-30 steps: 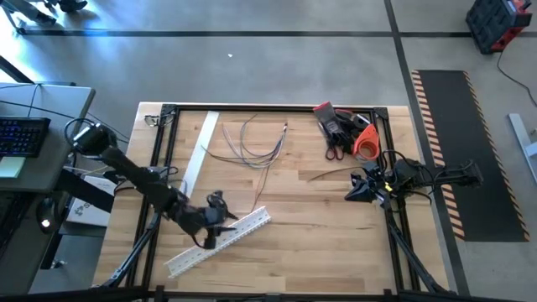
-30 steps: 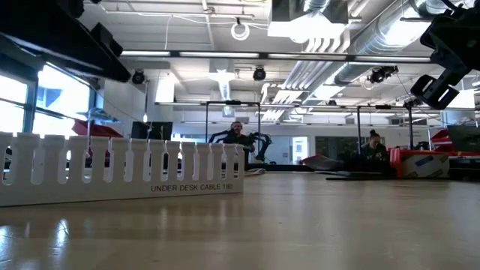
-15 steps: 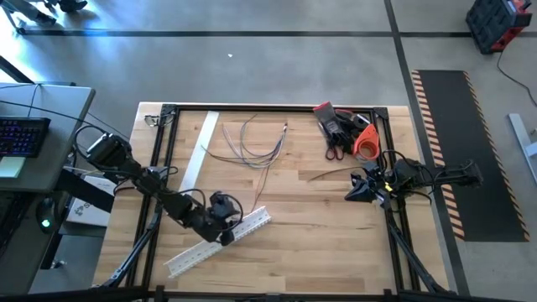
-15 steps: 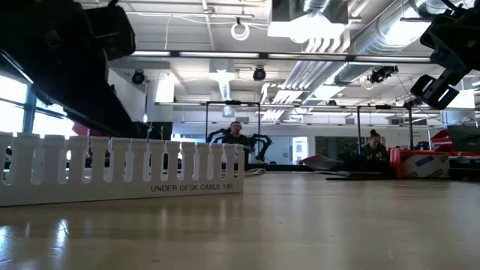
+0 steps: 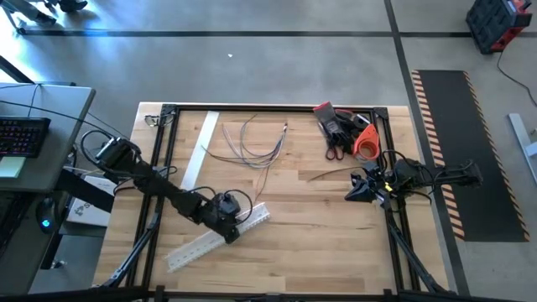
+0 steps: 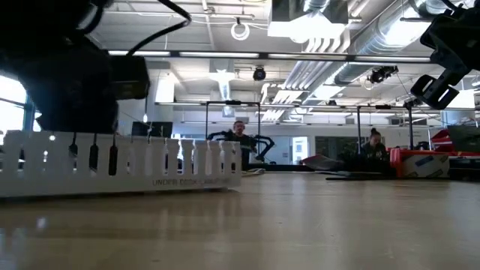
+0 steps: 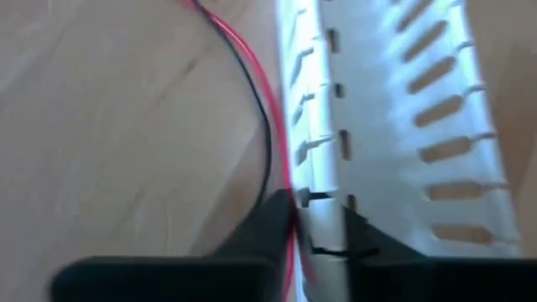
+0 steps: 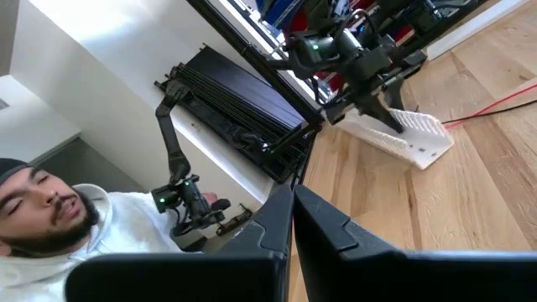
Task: Ziptie cables
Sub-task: Move the white cable duct to the middle right of the table
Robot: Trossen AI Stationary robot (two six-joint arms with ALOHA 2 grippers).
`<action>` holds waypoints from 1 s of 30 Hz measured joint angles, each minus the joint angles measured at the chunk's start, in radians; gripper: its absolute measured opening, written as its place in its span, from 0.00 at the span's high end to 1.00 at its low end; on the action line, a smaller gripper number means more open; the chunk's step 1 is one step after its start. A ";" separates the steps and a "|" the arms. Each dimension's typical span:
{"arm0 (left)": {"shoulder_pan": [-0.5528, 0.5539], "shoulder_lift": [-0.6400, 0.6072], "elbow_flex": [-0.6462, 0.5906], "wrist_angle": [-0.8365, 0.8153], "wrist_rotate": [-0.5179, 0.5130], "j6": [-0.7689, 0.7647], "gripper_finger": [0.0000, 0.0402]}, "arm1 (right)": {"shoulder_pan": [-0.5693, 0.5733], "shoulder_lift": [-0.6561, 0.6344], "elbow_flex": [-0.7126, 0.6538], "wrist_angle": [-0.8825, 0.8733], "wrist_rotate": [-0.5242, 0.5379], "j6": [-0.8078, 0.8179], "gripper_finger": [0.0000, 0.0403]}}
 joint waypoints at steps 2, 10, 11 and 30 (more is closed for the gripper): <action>0.036 -0.005 0.034 -0.011 0.004 0.058 0.98 | 0.000 0.000 0.000 0.000 0.000 0.000 1.00; 0.206 -0.022 0.285 -0.162 0.112 0.352 1.00 | 0.000 0.000 0.000 0.000 0.000 0.000 1.00; 0.225 -0.023 0.316 -0.170 0.114 0.393 1.00 | 0.000 0.000 0.000 0.000 0.000 0.000 1.00; 0.399 0.176 0.453 0.593 0.311 0.548 1.00 | 0.000 0.000 0.000 0.000 0.000 0.000 1.00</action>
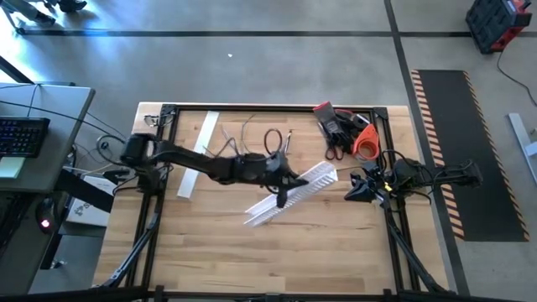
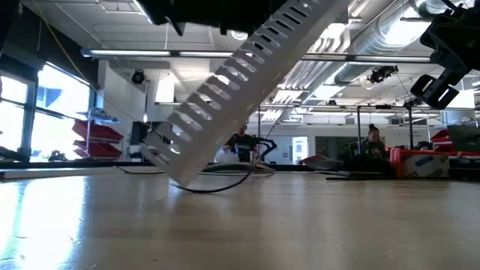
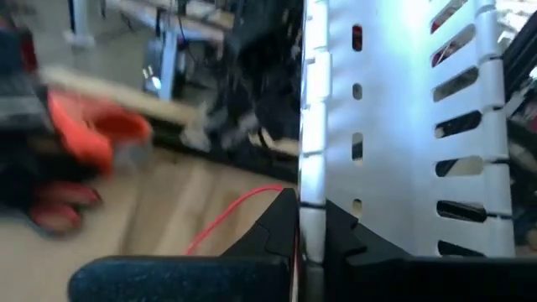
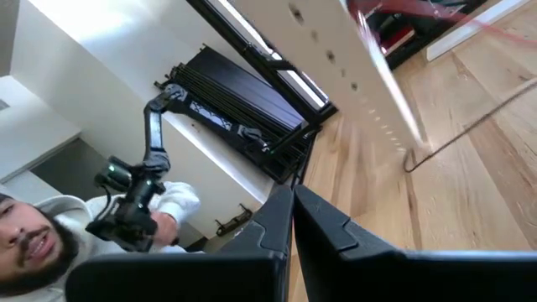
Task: Ziptie cables
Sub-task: Move the white cable duct to the middle right of the table
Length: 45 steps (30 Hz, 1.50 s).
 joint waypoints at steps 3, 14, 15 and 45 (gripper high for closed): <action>-0.001 0.030 0.012 -0.090 0.002 -0.055 1.00 | 0.000 0.000 0.000 0.000 0.000 0.000 1.00; -0.011 -0.002 0.046 -0.652 0.152 -0.068 1.00 | 0.000 0.000 0.000 0.000 0.000 0.000 1.00; -0.021 0.007 0.046 -0.681 0.161 -0.067 1.00 | 0.000 0.000 0.000 0.000 0.000 0.000 1.00; -0.197 0.074 0.122 -1.156 0.162 -0.041 0.53 | 0.000 0.001 0.000 0.000 0.000 0.000 1.00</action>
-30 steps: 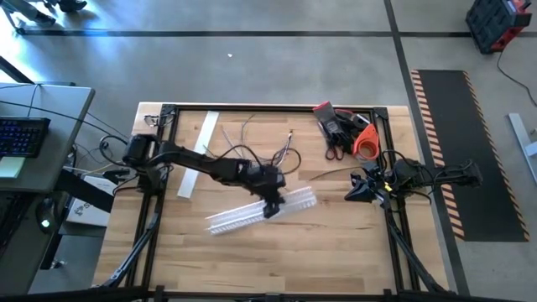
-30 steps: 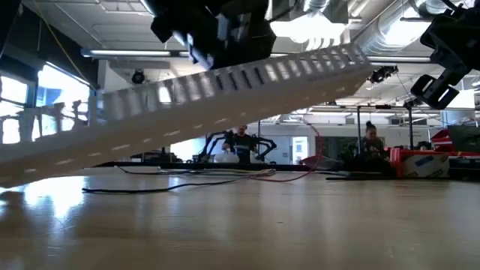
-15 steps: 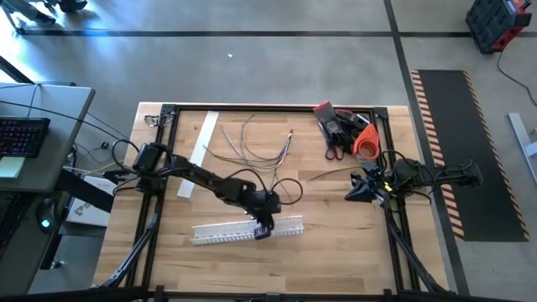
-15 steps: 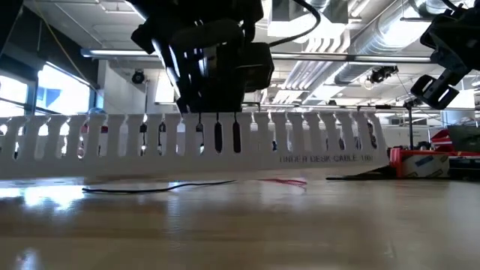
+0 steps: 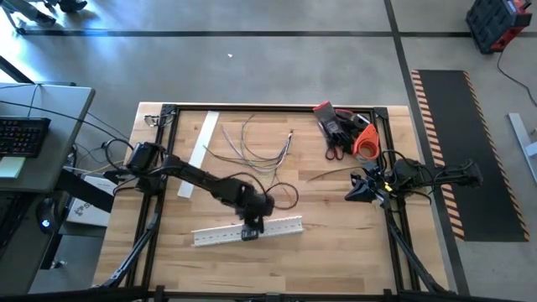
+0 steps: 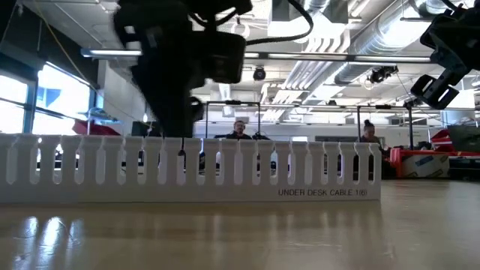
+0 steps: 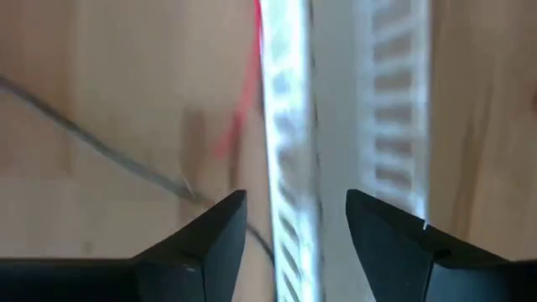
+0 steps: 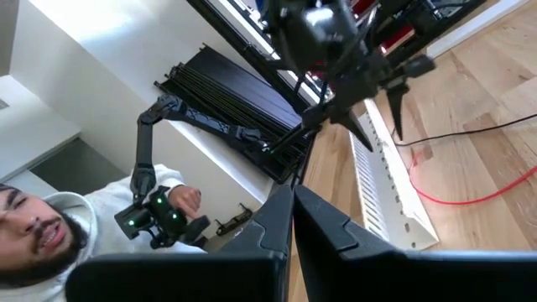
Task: Ziptie cables
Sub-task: Move the white cable duct to the middle right of the table
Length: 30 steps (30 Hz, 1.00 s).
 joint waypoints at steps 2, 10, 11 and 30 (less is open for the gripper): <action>-0.028 0.012 -0.006 -0.013 -0.022 -0.021 0.54 | 0.000 0.000 0.000 0.000 0.000 0.000 1.00; -0.053 0.025 0.015 -0.048 -0.068 -0.037 0.86 | 0.000 0.001 0.000 0.000 0.000 0.000 1.00; -0.049 0.025 0.031 -0.068 -0.063 -0.036 0.92 | 0.000 0.001 0.000 0.000 0.000 0.000 1.00; 0.130 0.151 0.174 0.389 0.059 -0.458 1.00 | 0.000 0.000 0.000 0.000 0.000 0.000 1.00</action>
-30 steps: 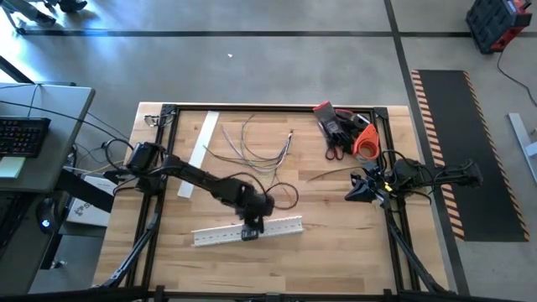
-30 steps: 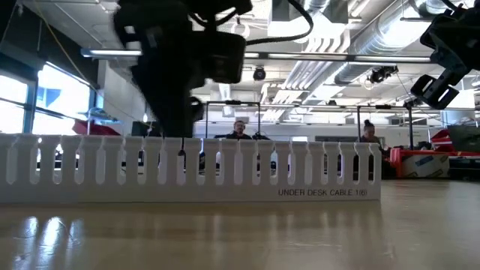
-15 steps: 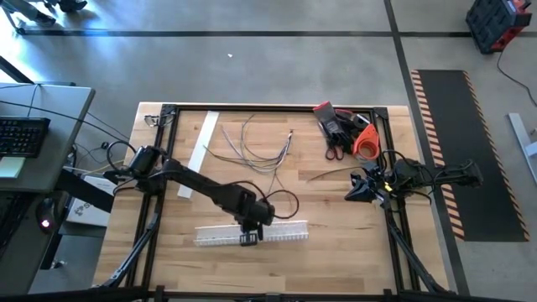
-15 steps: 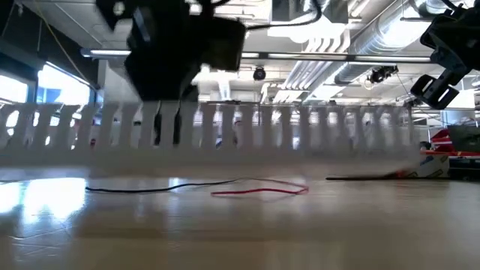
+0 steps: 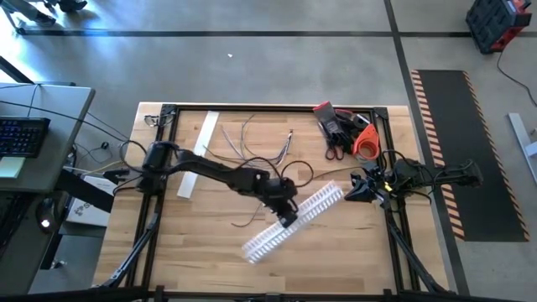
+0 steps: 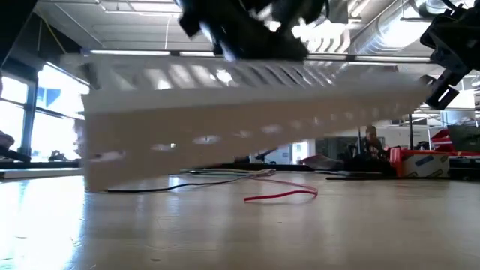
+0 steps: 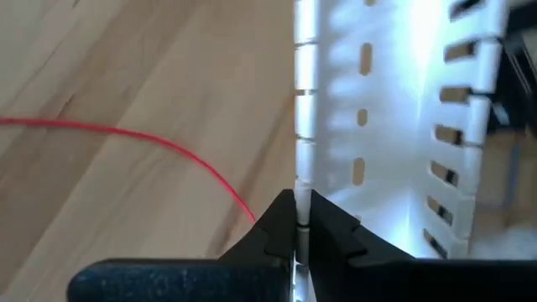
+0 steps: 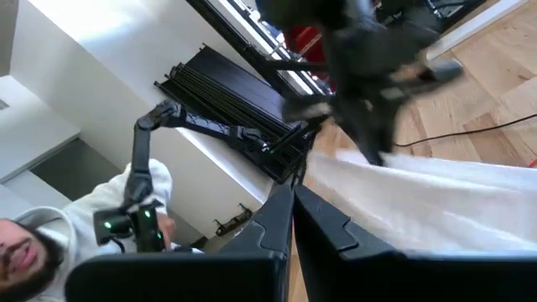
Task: Ziptie cables
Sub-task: Move the white cable duct to the middle right of the table
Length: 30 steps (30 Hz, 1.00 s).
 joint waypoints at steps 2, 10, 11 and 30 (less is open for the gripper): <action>0.002 0.049 -0.007 0.058 0.014 -0.092 1.00 | 0.000 0.000 0.000 0.000 0.000 0.000 1.00; 0.008 0.213 -0.005 0.505 0.064 -0.371 1.00 | 0.000 0.000 0.000 0.000 0.000 0.000 1.00; 0.013 0.227 0.000 0.546 0.061 -0.405 1.00 | 0.000 0.000 0.000 0.000 0.000 0.000 1.00; 0.034 0.270 0.079 0.511 -0.022 -0.355 0.74 | 0.000 0.000 0.000 0.000 0.000 0.000 1.00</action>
